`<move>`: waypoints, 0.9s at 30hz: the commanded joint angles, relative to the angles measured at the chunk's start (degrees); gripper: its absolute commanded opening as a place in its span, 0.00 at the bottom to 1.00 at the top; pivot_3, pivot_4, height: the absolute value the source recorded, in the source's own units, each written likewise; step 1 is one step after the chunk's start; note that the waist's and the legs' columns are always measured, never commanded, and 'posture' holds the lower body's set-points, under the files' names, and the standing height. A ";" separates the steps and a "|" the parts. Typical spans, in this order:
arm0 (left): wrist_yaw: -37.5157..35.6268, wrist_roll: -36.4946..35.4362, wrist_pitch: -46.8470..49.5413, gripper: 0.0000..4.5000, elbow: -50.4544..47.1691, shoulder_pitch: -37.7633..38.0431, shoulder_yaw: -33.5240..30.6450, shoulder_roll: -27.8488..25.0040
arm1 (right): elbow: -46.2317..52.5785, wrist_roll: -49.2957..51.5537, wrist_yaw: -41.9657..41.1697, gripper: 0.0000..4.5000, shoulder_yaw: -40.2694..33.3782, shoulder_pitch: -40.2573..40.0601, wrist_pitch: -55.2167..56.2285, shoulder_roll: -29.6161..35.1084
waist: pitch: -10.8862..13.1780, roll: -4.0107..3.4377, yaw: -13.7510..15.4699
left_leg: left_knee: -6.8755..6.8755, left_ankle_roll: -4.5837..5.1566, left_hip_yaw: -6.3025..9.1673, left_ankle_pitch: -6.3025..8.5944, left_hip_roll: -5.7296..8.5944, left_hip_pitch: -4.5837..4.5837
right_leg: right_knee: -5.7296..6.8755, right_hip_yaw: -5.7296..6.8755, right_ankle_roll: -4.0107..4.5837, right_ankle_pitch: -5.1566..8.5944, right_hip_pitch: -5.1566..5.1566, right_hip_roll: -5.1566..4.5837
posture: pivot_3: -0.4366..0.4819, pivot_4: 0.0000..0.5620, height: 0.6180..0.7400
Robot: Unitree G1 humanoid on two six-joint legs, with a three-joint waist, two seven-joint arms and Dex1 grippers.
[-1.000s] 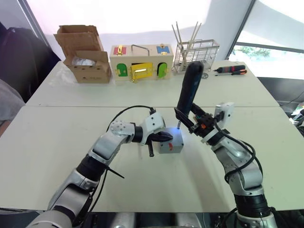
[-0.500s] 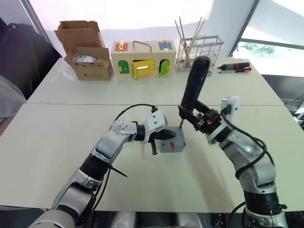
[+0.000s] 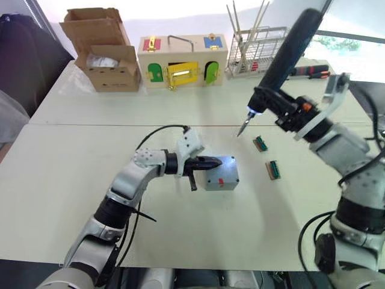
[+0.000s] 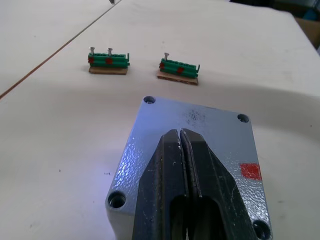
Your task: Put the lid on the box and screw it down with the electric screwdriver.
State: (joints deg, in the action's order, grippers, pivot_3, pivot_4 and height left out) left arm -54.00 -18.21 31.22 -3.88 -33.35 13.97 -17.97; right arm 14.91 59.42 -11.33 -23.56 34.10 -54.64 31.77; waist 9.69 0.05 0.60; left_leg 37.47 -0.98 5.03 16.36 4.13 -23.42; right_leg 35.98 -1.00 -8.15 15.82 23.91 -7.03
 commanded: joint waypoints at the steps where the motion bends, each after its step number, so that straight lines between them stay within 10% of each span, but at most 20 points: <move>1: -0.51 -6.08 3.92 0.00 -4.58 -3.09 -4.54 -0.12 | -2.28 5.84 0.99 0.41 -4.16 5.57 -3.32 4.10 | 0.29 0.01 0.12 | -0.02 -0.05 0.00 -0.03 0.00 -0.05 | 0.07 0.01 0.00 0.00 0.10 0.00 | 0.48 0.27 0.92; 7: -7.37 -7.49 5.77 0.00 -12.32 -4.19 0.10 -6.09 | -14.54 8.09 -3.13 0.41 -5.32 8.94 -16.97 20.49 | 0.68 -0.05 0.10 | -0.18 -0.12 -0.14 -0.15 -0.02 -0.20 | 0.12 0.02 0.00 0.00 0.37 0.01 | 0.48 0.27 0.92; 16: -9.82 -5.75 3.17 0.00 -24.07 0.46 7.71 -11.46 | -27.17 -8.14 -21.27 0.41 17.37 -0.54 -30.78 46.68 | 0.94 -0.45 -0.84 | 0.11 0.11 -0.46 -0.03 -0.01 -0.34 | 0.09 -0.09 -0.01 0.00 0.40 -0.08 | 0.48 0.27 0.92; 27: -4.65 -5.51 3.47 0.00 -23.24 1.86 8.95 -6.95 | -28.92 -15.71 -30.43 0.41 23.47 -1.24 -29.72 45.55 | 0.99 -0.74 -1.11 | 0.65 0.47 -0.41 0.08 -0.09 -0.25 | 0.48 -0.14 -0.06 -0.26 0.27 0.13 | 0.48 0.27 0.92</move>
State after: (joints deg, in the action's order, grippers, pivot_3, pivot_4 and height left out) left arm -59.27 -23.48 35.38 -26.61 -31.58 23.38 -25.42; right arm -13.72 45.36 -41.20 1.47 32.35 -85.66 77.49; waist 10.68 -0.69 -0.51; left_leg 38.12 -0.52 4.63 16.43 4.04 -23.68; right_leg 36.46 -1.14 -8.21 15.56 24.18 -6.90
